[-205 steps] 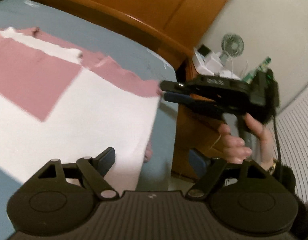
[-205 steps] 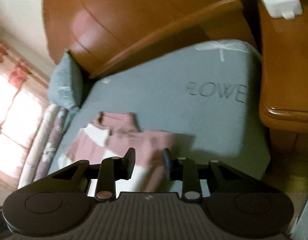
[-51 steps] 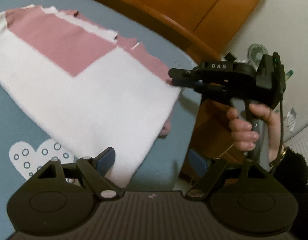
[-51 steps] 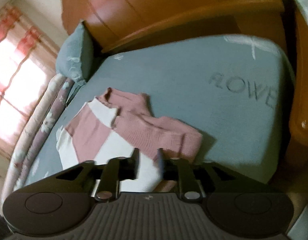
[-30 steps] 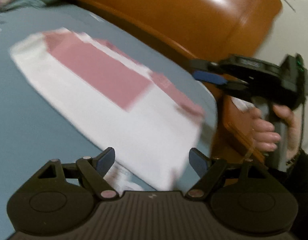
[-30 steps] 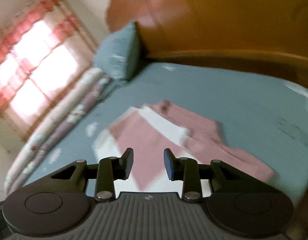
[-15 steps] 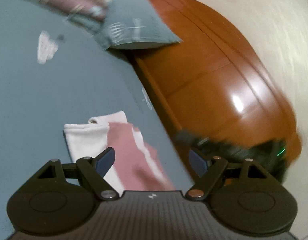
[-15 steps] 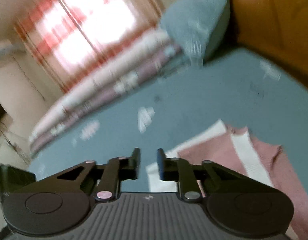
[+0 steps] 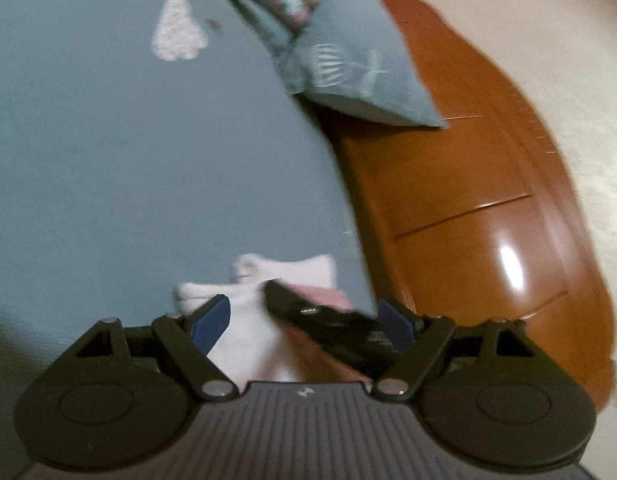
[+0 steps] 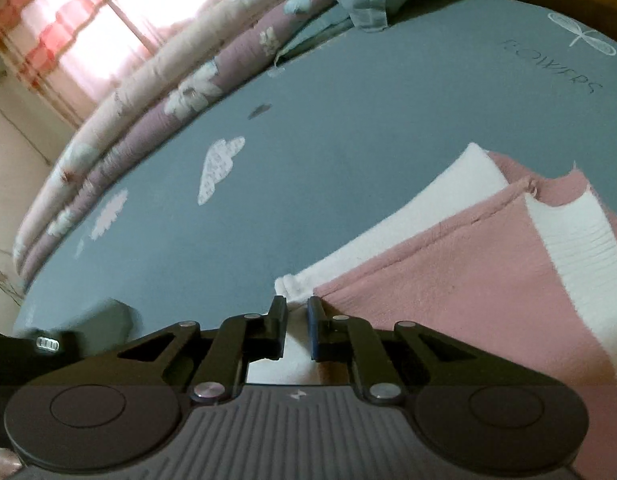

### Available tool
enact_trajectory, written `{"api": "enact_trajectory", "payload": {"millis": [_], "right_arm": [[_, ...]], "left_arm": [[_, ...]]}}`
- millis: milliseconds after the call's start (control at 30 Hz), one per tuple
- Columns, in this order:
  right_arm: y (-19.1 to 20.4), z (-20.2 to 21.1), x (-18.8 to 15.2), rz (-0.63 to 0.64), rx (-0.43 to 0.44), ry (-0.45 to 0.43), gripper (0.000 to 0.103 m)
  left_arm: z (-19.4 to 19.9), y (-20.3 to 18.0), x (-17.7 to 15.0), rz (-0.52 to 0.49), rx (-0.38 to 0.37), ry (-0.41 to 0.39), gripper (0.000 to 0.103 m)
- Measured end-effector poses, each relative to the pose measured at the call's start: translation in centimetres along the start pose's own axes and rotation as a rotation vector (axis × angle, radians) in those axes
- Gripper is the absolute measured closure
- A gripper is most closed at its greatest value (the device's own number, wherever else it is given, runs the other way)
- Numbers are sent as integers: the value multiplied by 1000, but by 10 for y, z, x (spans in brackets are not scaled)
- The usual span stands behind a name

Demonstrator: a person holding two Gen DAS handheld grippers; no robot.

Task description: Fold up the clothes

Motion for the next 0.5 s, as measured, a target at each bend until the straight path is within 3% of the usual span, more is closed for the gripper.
{"api": "enact_trajectory", "payload": {"millis": [167,233,333,433,500], "right_arm": [[5,43,11,6,77,-83,87],[2,48,18,2,67,-97,87],[-15,35,25,-34,34,-86,86],[-35,13,28,-79,13,-72,93],[-43,9,34,-144,54,-87,94]], "left_arm": [[8,-17,15,6,-72,-59,20],[-2,-22,16,24,-102,-38,20],[-18,-20,13,9,-78,-20,20],[-28,-2,13,-31,18,-14,26],[-24,1,14,-39,20,-14,29]]}}
Point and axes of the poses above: each gripper's, at about its wrist camera, not at the fingertips, and z roughly against the way its jaws point, y to its left, x to its top, the point moved 9 cm from there along -z, roughly the way its jaws point, and after that the axes turned 13 degrees about -z, right-handed, at the moved point
